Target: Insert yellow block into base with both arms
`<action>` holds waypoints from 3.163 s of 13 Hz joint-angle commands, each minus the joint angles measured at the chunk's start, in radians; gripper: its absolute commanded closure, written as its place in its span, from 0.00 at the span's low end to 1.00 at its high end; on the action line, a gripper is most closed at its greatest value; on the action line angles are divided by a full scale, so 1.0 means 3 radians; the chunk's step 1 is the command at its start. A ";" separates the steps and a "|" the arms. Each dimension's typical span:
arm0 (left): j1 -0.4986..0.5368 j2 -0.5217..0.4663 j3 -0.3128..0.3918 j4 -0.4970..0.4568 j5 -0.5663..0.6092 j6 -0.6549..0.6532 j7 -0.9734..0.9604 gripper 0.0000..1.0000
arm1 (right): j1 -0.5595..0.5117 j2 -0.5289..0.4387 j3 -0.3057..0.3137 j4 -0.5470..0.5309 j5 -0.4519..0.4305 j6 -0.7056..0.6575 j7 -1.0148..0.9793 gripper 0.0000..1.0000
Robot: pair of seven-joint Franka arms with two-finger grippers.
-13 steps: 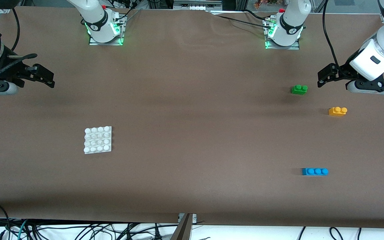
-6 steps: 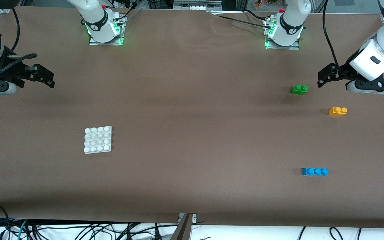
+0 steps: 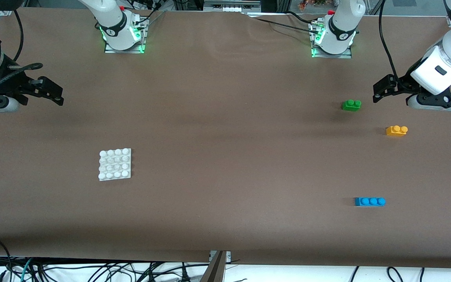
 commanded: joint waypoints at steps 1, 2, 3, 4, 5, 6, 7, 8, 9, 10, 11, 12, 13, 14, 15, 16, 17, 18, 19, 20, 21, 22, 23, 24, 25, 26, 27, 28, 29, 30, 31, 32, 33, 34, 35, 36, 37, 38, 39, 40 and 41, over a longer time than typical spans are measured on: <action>-0.0010 0.0056 -0.0016 0.0104 0.0074 -0.0026 -0.0044 0.00 | -0.0007 -0.0006 -0.0018 0.0033 0.0038 0.0007 0.0036 0.00; -0.0010 0.0056 -0.0016 0.0104 0.0074 -0.0026 -0.0044 0.00 | -0.0007 -0.0006 -0.0023 0.0033 0.0038 0.0022 0.0036 0.00; -0.0010 0.0056 -0.0016 0.0104 0.0069 -0.0021 -0.0044 0.00 | -0.0007 -0.0001 -0.0023 0.0033 0.0043 0.0018 0.0036 0.00; -0.0015 0.0056 -0.0016 0.0104 0.0064 -0.0026 -0.0044 0.00 | -0.0002 0.0024 -0.0013 0.0028 0.0043 0.0023 0.0031 0.00; -0.0015 0.0056 -0.0016 0.0104 0.0064 -0.0021 -0.0044 0.00 | 0.0008 0.0050 -0.0003 0.0028 0.0038 0.0007 0.0026 0.00; -0.0010 0.0056 -0.0016 0.0104 0.0064 -0.0026 -0.0044 0.00 | 0.0013 0.0106 -0.0002 0.0023 0.0038 0.0007 -0.0009 0.00; -0.0010 0.0056 -0.0016 0.0104 0.0064 -0.0021 -0.0044 0.00 | 0.0013 0.0132 -0.0002 -0.0007 0.0038 0.0002 -0.0020 0.00; -0.0010 0.0056 -0.0016 0.0104 0.0064 -0.0021 -0.0044 0.00 | 0.0008 0.0173 -0.0002 -0.0038 0.0043 0.0028 -0.0025 0.00; -0.0010 0.0056 -0.0016 0.0104 0.0064 -0.0021 -0.0044 0.00 | 0.0008 0.0234 -0.0002 -0.0074 0.0043 0.0109 -0.0025 0.00; -0.0010 0.0056 -0.0016 0.0104 0.0064 -0.0026 -0.0044 0.00 | 0.0008 0.0265 -0.0002 -0.0201 0.0043 0.0287 -0.0025 0.00; -0.0010 0.0056 -0.0016 0.0104 0.0064 -0.0026 -0.0044 0.00 | 0.0008 0.0265 -0.0002 -0.0405 0.0033 0.0542 -0.0025 0.00; -0.0010 0.0056 -0.0016 0.0104 0.0064 -0.0026 -0.0044 0.00 | 0.0008 0.0265 -0.0002 -0.0589 0.0028 0.0757 -0.0050 0.00; -0.0010 0.0056 -0.0016 0.0104 0.0064 -0.0026 -0.0044 0.00 | 0.0008 0.0290 -0.0002 -0.0768 0.0028 0.0972 -0.0101 0.00; -0.0010 0.0056 -0.0016 0.0104 0.0064 -0.0026 -0.0044 0.00 | 0.0003 0.0331 -0.0008 -0.0911 0.0028 0.1191 -0.0112 0.00; -0.0010 0.0056 -0.0016 0.0104 0.0064 -0.0026 -0.0044 0.00 | 0.0003 0.0392 -0.0018 -0.1044 0.0028 0.1426 -0.0122 0.00; -0.0010 0.0056 -0.0016 0.0104 0.0064 -0.0021 -0.0044 0.00 | -0.0007 0.0484 -0.0018 -0.1152 0.0033 0.1641 -0.0122 0.00; -0.0010 0.0056 -0.0016 0.0104 0.0064 -0.0026 -0.0044 0.00 | -0.0018 0.0561 -0.0023 -0.1275 0.0033 0.1861 -0.0127 0.00; -0.0010 0.0056 -0.0016 0.0104 0.0069 -0.0021 -0.0044 0.00 | -0.0023 0.0617 -0.0028 -0.1413 0.0038 0.2111 -0.0148 0.00; -0.0010 0.0056 -0.0016 0.0104 0.0074 -0.0026 -0.0044 0.00 | -0.0043 0.0684 -0.0038 -0.1540 0.0043 0.2372 -0.0188 0.00; -0.0010 0.0056 -0.0016 0.0104 0.0074 -0.0026 -0.0044 0.00 | -0.0063 0.0765 -0.0084 -0.1618 0.0043 0.2592 -0.0290 0.00; -0.0010 0.0056 -0.0016 0.0104 0.0074 -0.0026 -0.0044 0.00 | -0.0094 0.0862 -0.0105 -0.1634 0.0048 0.2741 -0.0377 0.00; -0.0010 0.0056 -0.0016 0.0104 0.0074 -0.0026 -0.0044 0.00 | -0.0135 0.0929 -0.0105 -0.1639 0.0053 0.2829 -0.0393 0.00; -0.0010 0.0056 -0.0016 0.0104 0.0074 -0.0021 -0.0044 0.00 | -0.0150 0.0990 -0.0105 -0.1634 0.0053 0.2906 -0.0393 0.00; -0.0010 0.0056 -0.0016 0.0104 0.0074 -0.0026 -0.0044 0.00 | -0.0201 0.1067 -0.0100 -0.1634 0.0058 0.3013 -0.0398 0.00; -0.0010 0.0056 -0.0016 0.0104 0.0079 -0.0026 -0.0044 0.00 | -0.0242 0.1139 -0.0100 -0.1629 0.0104 0.3090 -0.0408 0.00; -0.0010 0.0056 -0.0016 0.0104 0.0074 -0.0026 -0.0044 0.00 | -0.0263 0.1195 -0.0100 -0.1608 0.0175 0.3116 -0.0409 0.00; -0.0010 0.0056 -0.0016 0.0104 0.0074 -0.0026 -0.0044 0.00 | -0.0268 0.1246 -0.0100 -0.1573 0.0282 0.3131 -0.0414 0.00; -0.0010 0.0056 -0.0016 0.0104 0.0074 -0.0026 -0.0044 0.00 | -0.0268 0.1307 -0.0095 -0.1502 0.0354 0.3132 -0.0414 0.00; -0.0010 0.0056 -0.0016 0.0104 0.0074 -0.0026 -0.0044 0.00 | -0.0268 0.1369 -0.0095 -0.1460 0.0385 0.3137 -0.0414 0.00; -0.0010 0.0056 -0.0016 0.0104 0.0074 -0.0026 -0.0044 0.00 | -0.0268 0.1420 -0.0089 -0.1430 0.0391 0.3152 -0.0419 0.00; -0.0010 0.0056 -0.0016 0.0104 0.0064 -0.0026 -0.0044 0.00 | -0.0268 0.1466 -0.0084 -0.1429 0.0396 0.3248 -0.0414 0.00; -0.0010 0.0056 -0.0016 0.0104 0.0064 -0.0026 -0.0044 0.00 | -0.0268 0.1517 -0.0079 -0.1429 0.0406 0.3350 -0.0419 0.00; -0.0010 0.0056 -0.0016 0.0104 0.0064 -0.0026 -0.0044 0.00 | -0.0268 0.1563 -0.0074 -0.1429 0.0406 0.3412 -0.0429 0.00; -0.0010 0.0056 -0.0016 0.0104 0.0064 -0.0026 -0.0044 0.00 | -0.0268 0.1599 -0.0069 -0.1419 0.0411 0.3473 -0.0424 0.00; -0.0010 0.0056 -0.0016 0.0104 0.0064 -0.0021 -0.0044 0.00 | -0.0268 0.1620 -0.0069 -0.1409 0.0411 0.3489 -0.0424 0.00; -0.0010 0.0056 -0.0016 0.0104 0.0064 -0.0026 -0.0044 0.00 | -0.0268 0.1640 -0.0064 -0.1409 0.0416 0.3500 -0.0424 0.00; -0.0010 0.0056 -0.0016 0.0104 0.0064 -0.0026 -0.0044 0.00 | -0.0268 0.1656 -0.0064 -0.1409 0.0477 0.3510 -0.0429 0.00; -0.0010 0.0051 -0.0016 0.0104 0.0069 -0.0026 -0.0044 0.00 | -0.0263 0.1681 -0.0039 -0.1404 0.0554 0.3535 -0.0429 0.00; -0.0010 0.0056 -0.0016 0.0104 0.0069 -0.0026 -0.0044 0.00 | -0.0263 0.1697 -0.0008 -0.1389 0.0575 0.3546 -0.0429 0.00; -0.0010 0.0056 -0.0016 0.0104 0.0069 -0.0026 -0.0044 0.00 | -0.0268 0.1717 0.0003 -0.1378 0.0580 0.3551 -0.0429 0.00; -0.0010 0.0056 -0.0016 0.0104 0.0069 -0.0026 -0.0044 0.00 | -0.0268 0.1737 0.0003 -0.1378 0.0610 0.3596 -0.0429 0.00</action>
